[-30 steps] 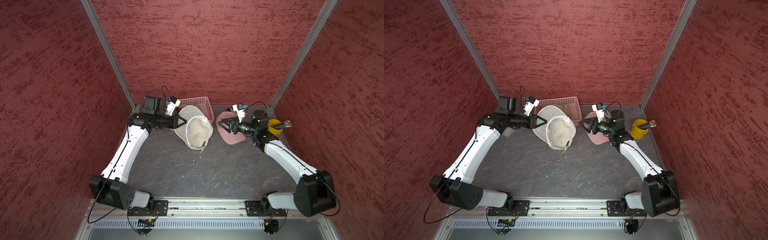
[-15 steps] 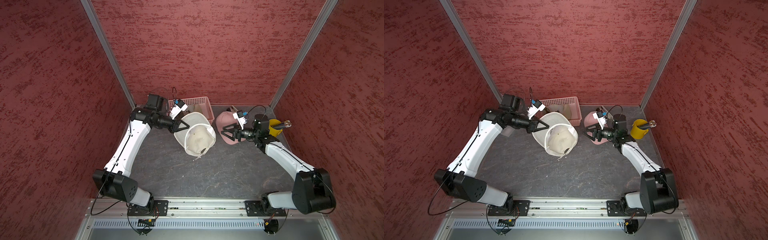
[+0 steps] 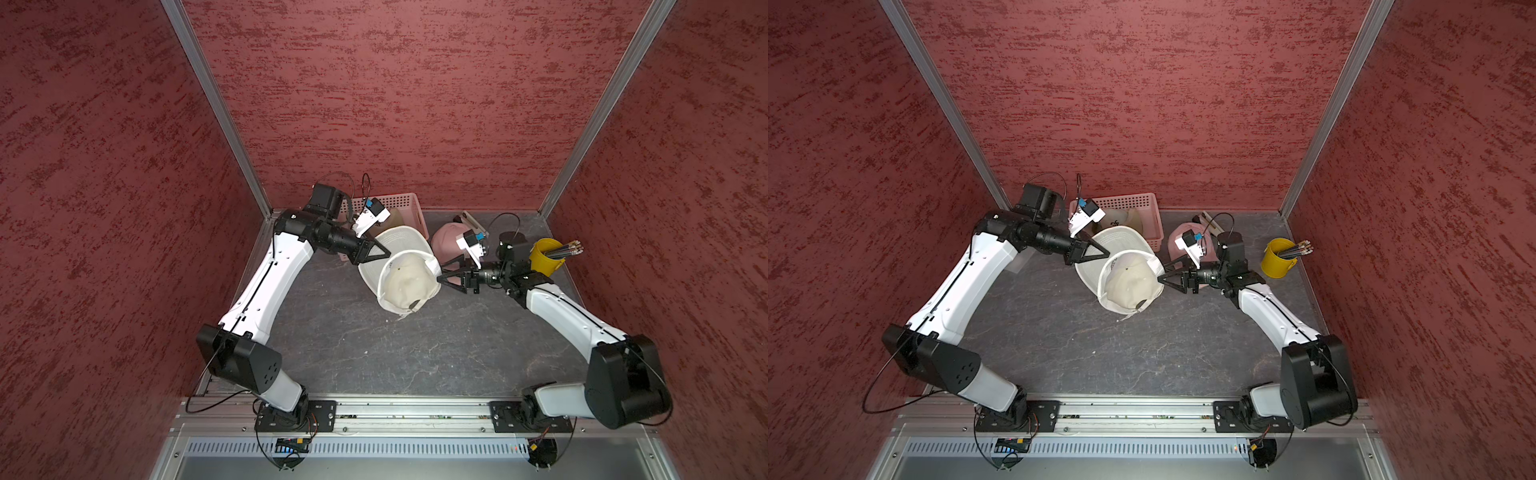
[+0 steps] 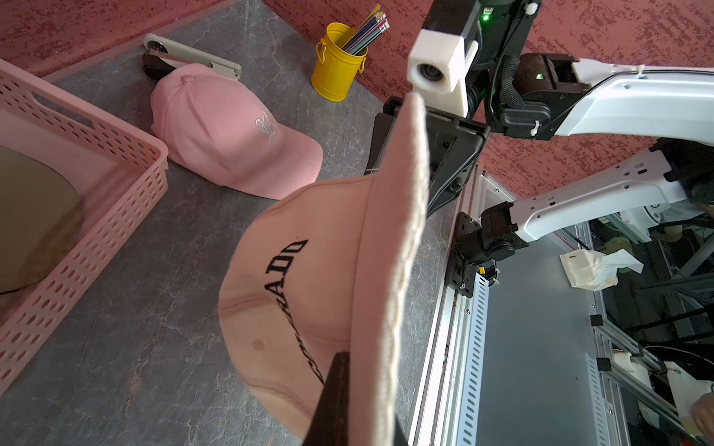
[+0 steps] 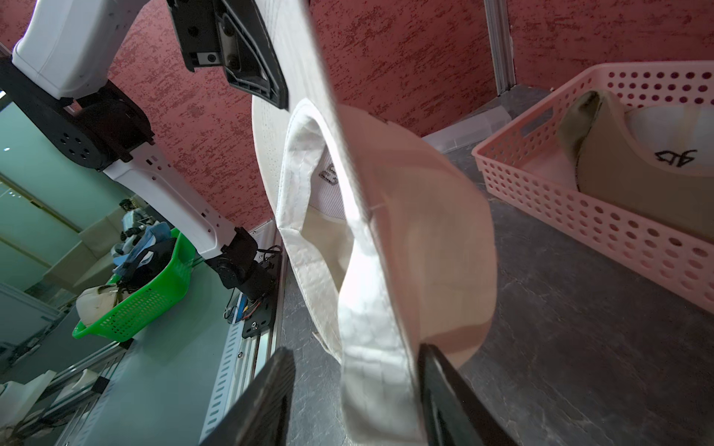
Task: Turn the baseball cap inside out
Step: Turn over the baseball cap.
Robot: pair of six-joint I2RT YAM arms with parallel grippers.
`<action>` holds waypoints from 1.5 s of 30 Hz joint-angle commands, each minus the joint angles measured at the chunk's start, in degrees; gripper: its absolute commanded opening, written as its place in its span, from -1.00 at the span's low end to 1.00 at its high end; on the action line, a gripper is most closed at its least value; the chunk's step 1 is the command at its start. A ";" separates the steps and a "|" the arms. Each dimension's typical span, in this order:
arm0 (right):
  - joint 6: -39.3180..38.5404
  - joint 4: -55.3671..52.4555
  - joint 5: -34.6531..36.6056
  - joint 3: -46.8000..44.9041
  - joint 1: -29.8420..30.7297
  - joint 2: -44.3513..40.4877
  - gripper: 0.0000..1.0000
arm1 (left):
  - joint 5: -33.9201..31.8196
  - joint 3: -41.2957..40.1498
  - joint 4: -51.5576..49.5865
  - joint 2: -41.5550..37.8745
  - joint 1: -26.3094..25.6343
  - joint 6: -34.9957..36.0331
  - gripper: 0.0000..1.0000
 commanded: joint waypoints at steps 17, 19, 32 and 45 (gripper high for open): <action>12.66 16.71 4.01 -2.76 2.72 4.59 -0.93 | -4.36 -1.12 4.80 -3.08 -2.18 -5.64 -1.00; 13.98 15.63 12.14 -2.23 3.71 4.59 -1.00 | -7.82 -2.11 7.44 -4.16 -3.19 -7.47 -1.00; 36.09 0.74 89.84 8.01 19.94 10.80 -0.88 | -23.10 -13.11 25.73 -17.23 -9.27 -20.02 -1.00; 27.22 12.27 76.64 1.96 21.02 9.72 -0.20 | -26.61 -13.96 28.27 -19.61 -9.29 -25.95 -1.00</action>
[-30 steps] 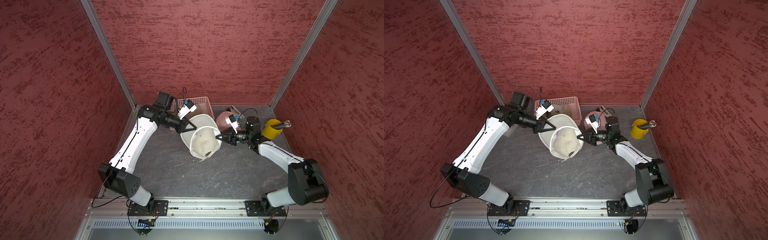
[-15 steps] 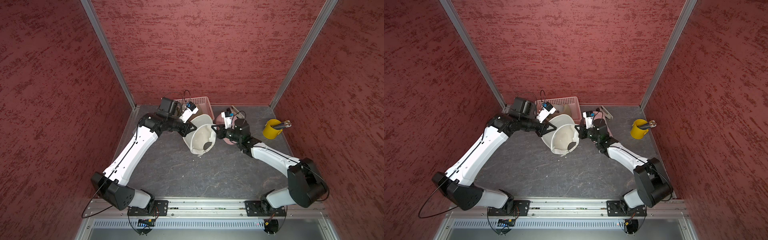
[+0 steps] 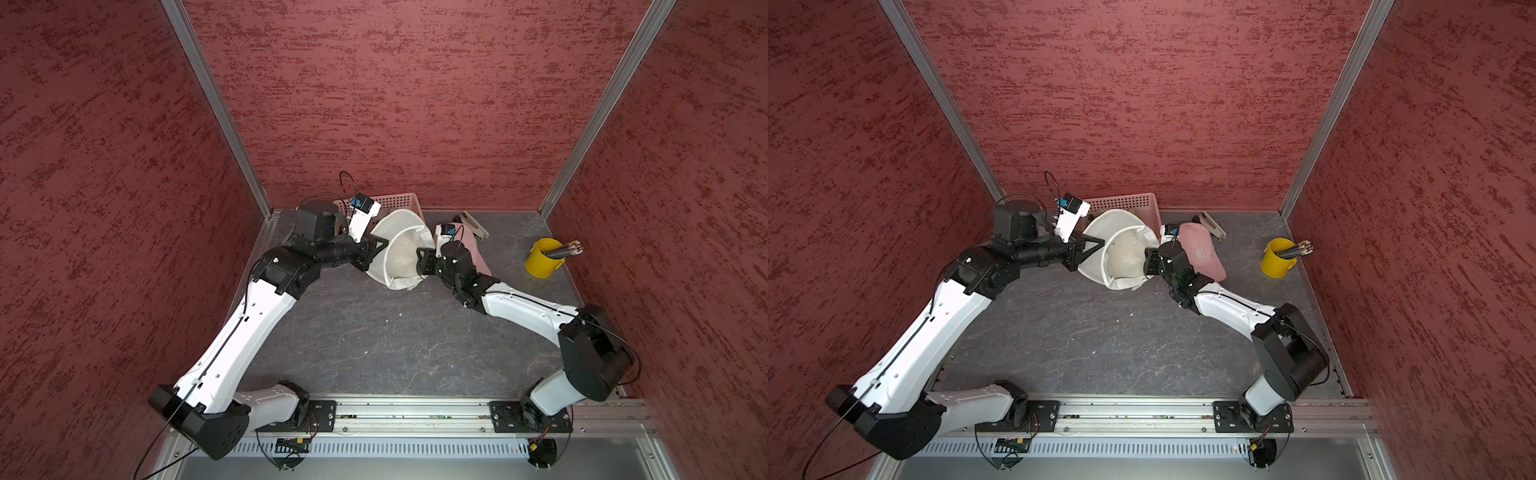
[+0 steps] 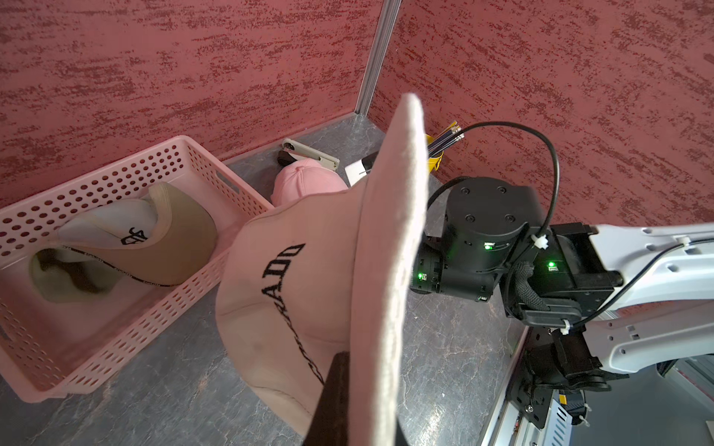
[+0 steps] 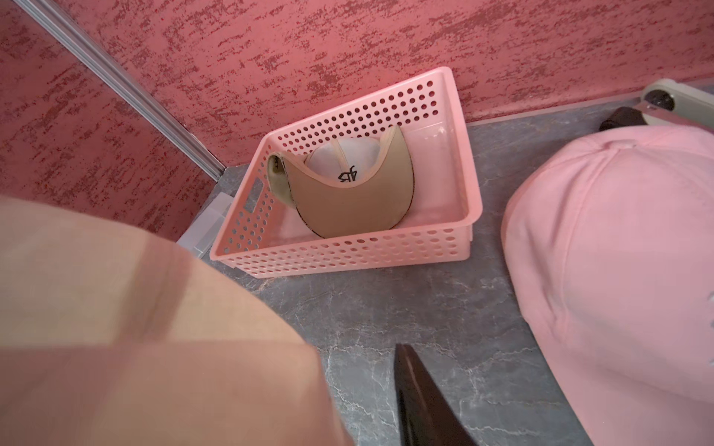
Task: Turn the baseball cap inside out
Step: Turn over the baseball cap.
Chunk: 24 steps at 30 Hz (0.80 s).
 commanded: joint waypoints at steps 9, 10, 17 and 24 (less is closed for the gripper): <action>-6.10 -7.49 -10.29 -1.83 -0.94 -9.85 0.25 | -9.95 2.33 0.10 1.91 -0.59 -0.75 -1.00; -7.44 -9.24 -10.77 -1.40 -0.75 -10.85 0.26 | -10.56 2.14 0.26 2.20 -0.81 -1.15 -1.00; -16.86 -16.74 -7.05 -1.28 0.26 -16.26 0.31 | -14.24 4.03 -0.83 4.80 -1.08 -4.54 -1.00; -19.73 -10.21 -15.04 2.48 5.35 -13.53 -0.84 | -14.72 6.51 -1.16 7.41 -2.68 -7.65 -1.00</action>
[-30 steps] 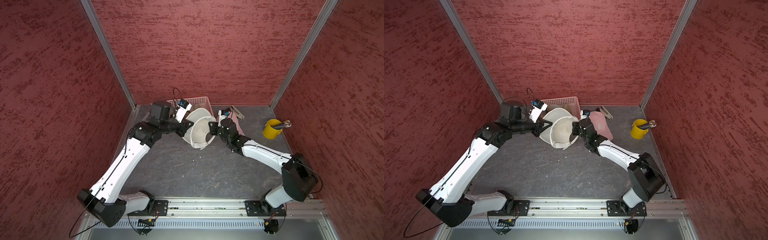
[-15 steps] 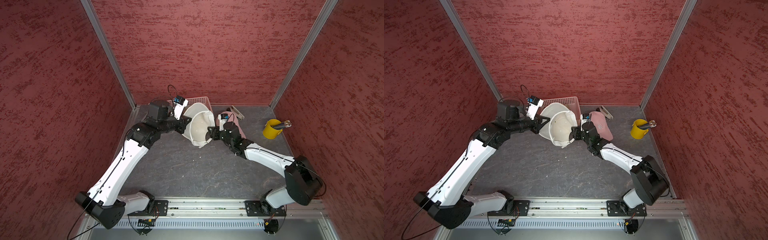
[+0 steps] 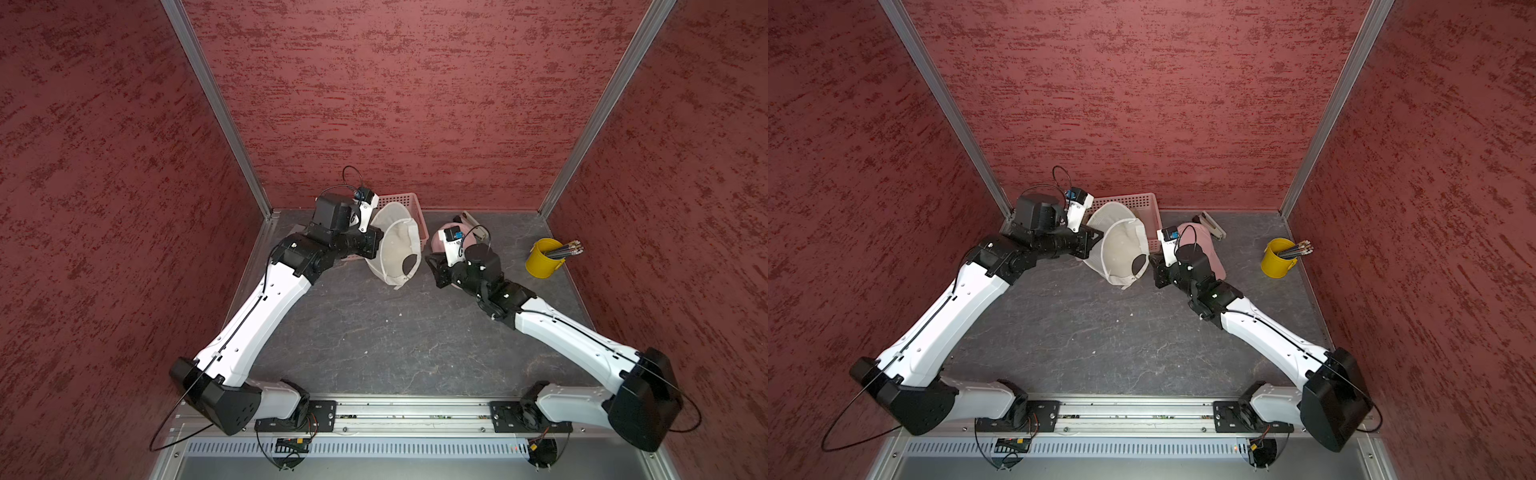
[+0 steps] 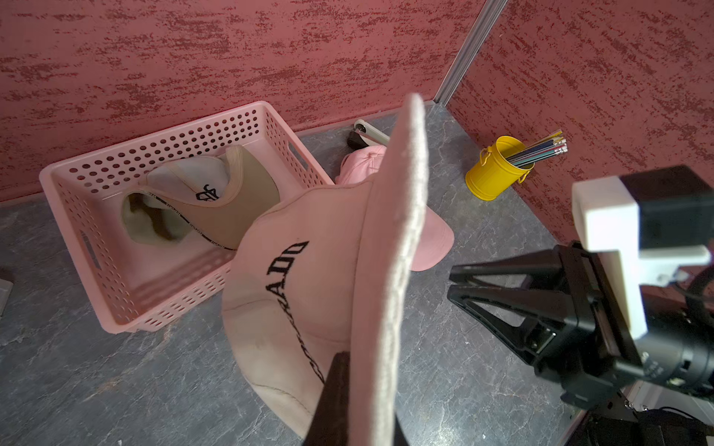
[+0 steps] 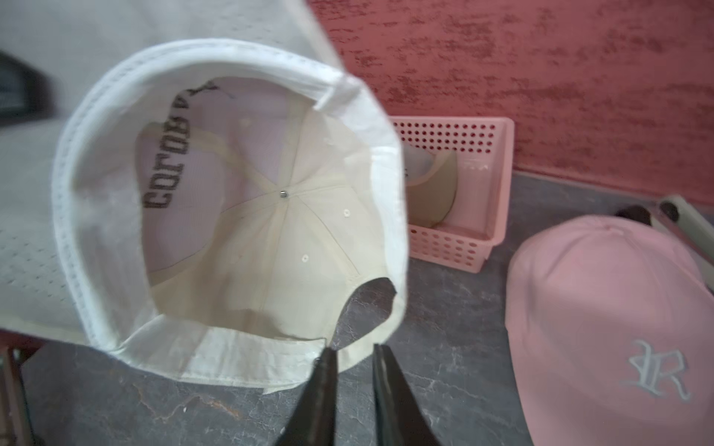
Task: Turn the baseball cap inside out
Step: Turn over the baseball cap.
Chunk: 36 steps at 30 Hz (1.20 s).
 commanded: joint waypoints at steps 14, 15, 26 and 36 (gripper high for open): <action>-3.04 17.14 -11.68 9.14 10.26 18.12 -1.00 | -1.01 0.80 4.34 1.23 -2.15 -6.74 -1.00; -4.65 18.63 -13.23 7.80 10.94 17.90 -1.00 | -1.33 0.62 4.50 1.39 -2.11 -6.52 -1.00; -12.92 15.07 -14.00 -1.01 10.58 11.65 -1.00 | 1.38 1.84 2.06 1.84 -0.27 -4.81 -1.00; -4.40 25.20 -8.98 2.95 4.71 12.92 -1.00 | 6.04 -1.10 1.63 -0.51 -1.26 -8.85 -1.00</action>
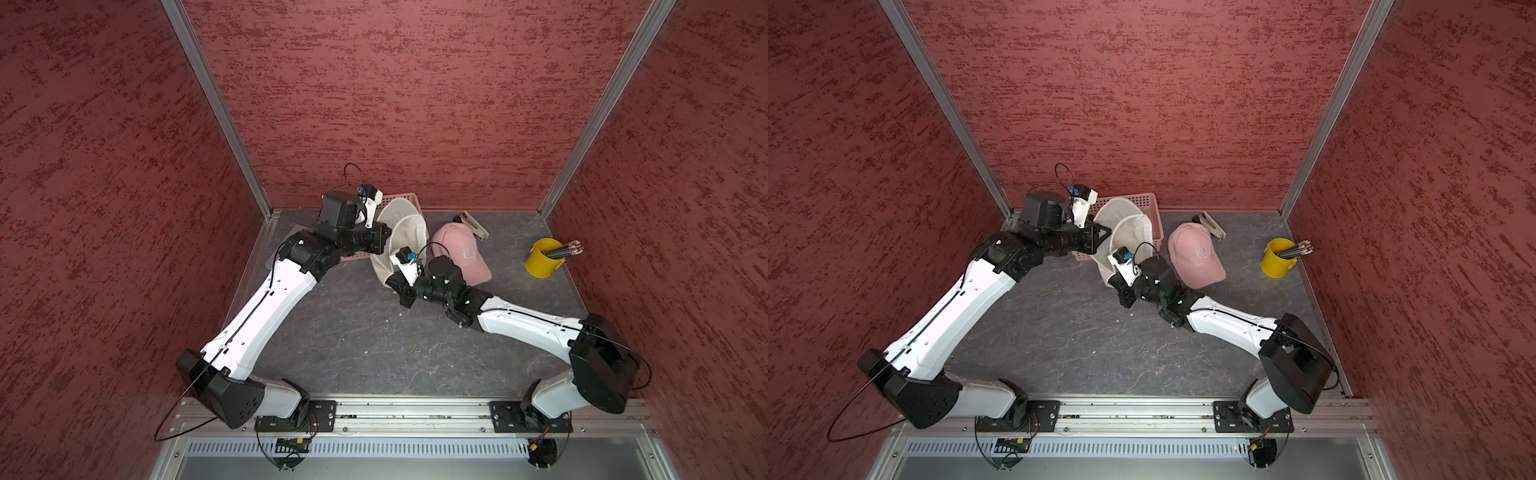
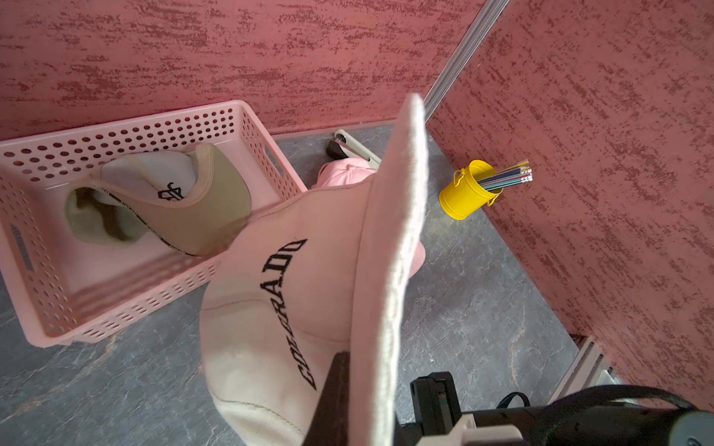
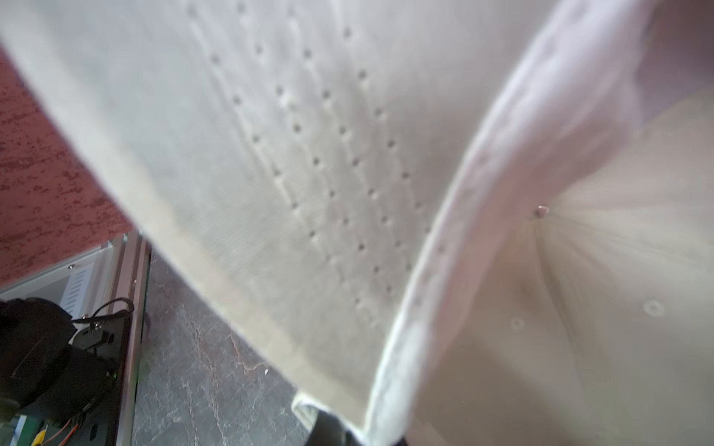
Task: Turn the baseball cap inside out
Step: Turn over the baseball cap.
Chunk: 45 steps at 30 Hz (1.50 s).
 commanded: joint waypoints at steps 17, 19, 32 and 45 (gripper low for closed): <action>5.72 7.59 -6.14 5.32 -7.74 -0.58 -1.00 | 16.31 -1.08 -1.75 -1.43 3.37 -4.09 -1.00; 6.91 9.31 -7.92 6.75 -7.01 1.71 -1.00 | 17.40 -1.03 -0.96 -0.75 3.32 -4.83 -1.00; 7.75 15.50 -23.46 5.44 -0.76 4.13 -1.00 | 16.22 0.13 0.17 0.74 5.63 -6.67 -1.00; 4.12 1.78 -6.28 4.67 -5.24 -1.38 -1.00 | 14.82 -1.92 -1.21 -3.09 6.92 -6.62 -1.00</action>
